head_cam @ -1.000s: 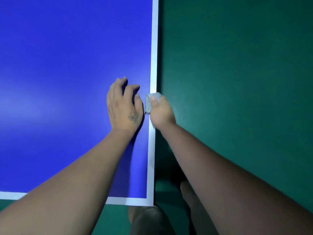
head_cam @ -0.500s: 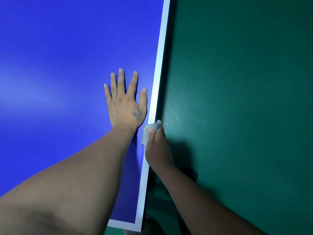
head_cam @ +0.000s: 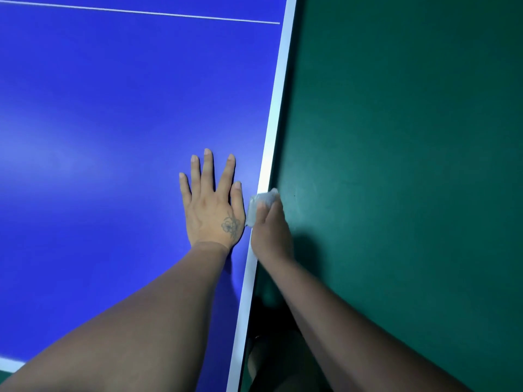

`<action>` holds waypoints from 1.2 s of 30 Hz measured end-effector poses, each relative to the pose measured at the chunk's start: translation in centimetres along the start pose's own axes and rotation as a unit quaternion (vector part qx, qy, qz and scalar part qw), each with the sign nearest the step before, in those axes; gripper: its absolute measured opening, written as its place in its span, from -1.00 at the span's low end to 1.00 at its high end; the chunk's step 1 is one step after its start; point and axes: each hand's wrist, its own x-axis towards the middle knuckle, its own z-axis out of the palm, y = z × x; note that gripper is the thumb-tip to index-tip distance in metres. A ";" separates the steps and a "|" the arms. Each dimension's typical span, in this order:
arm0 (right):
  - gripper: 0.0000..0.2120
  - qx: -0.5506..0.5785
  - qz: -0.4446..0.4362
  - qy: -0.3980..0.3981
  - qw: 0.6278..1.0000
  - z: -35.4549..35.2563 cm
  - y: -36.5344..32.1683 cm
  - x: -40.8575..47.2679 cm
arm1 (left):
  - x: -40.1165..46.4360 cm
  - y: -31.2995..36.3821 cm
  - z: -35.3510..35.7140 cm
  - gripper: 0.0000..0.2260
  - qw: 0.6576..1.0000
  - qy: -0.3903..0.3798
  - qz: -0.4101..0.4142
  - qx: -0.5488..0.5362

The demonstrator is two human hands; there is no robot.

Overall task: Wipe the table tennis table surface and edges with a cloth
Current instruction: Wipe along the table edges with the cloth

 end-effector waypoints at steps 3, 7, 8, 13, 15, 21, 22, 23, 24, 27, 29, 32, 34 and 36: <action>-0.45 0.019 -0.006 -0.001 1.000 0.7 1.7 -1.3 | 0.1 -0.1 0.0 -0.51 1.000 -0.002 -0.001 0.002; -0.49 0.015 0.014 0.012 1.000 1.4 1.7 -0.4 | 0.2 0.1 -0.1 -0.52 1.000 -0.002 -0.004 -0.002; -0.50 0.007 0.018 0.014 1.000 1.3 1.3 0.2 | 0.1 0.1 -0.2 -0.52 1.000 -0.003 -0.005 -0.003; -0.49 -0.032 0.031 0.031 0.999 -0.7 -3.7 5.9 | 0.4 0.0 -0.3 -0.52 1.000 -0.014 -0.006 -0.003; -0.49 -0.024 0.052 0.035 0.998 -1.5 -6.2 8.8 | 0.5 0.0 -0.3 -0.51 1.000 -0.013 -0.006 0.003; -0.47 -0.030 0.042 0.034 0.998 -1.9 -6.9 9.3 | 0.4 0.1 -0.4 -0.52 1.000 -0.012 -0.002 0.006; -0.48 -0.028 0.032 0.028 0.999 -1.7 -6.1 8.2 | 0.4 0.1 -0.5 -0.52 1.000 -0.011 -0.002 0.003; -0.49 -0.029 0.026 0.020 0.999 -1.5 -5.2 7.1 | 0.5 0.2 -0.5 -0.52 1.000 -0.010 0.000 0.001; -0.49 -0.029 0.028 0.009 0.999 -1.5 -4.5 6.0 | 0.6 0.3 -0.5 -0.52 1.000 -0.010 0.000 -0.002; -0.48 -0.023 0.052 -0.025 0.998 -2.0 -4.1 4.1 | 0.7 0.6 -0.9 -0.51 1.000 -0.012 -0.007 -0.006; -0.49 -0.047 0.067 -0.037 0.996 -2.3 -4.6 4.5 | 0.8 1.0 -1.1 -0.53 1.000 -0.004 -0.024 -0.011; -0.49 -0.034 0.048 -0.016 0.998 -2.3 -5.9 7.4 | 4.4 1.7 -1.7 -0.64 0.997 0.031 -0.037 -0.054; -0.49 -0.030 0.024 0.010 0.999 -2.7 -7.8 10.7 | 9.0 2.3 -1.9 -0.68 0.996 0.048 -0.027 -0.073; -0.48 -0.039 0.021 0.020 0.999 -3.6 -10.6 14.6 | 13.8 3.2 -1.9 -0.67 0.995 0.057 -0.007 -0.081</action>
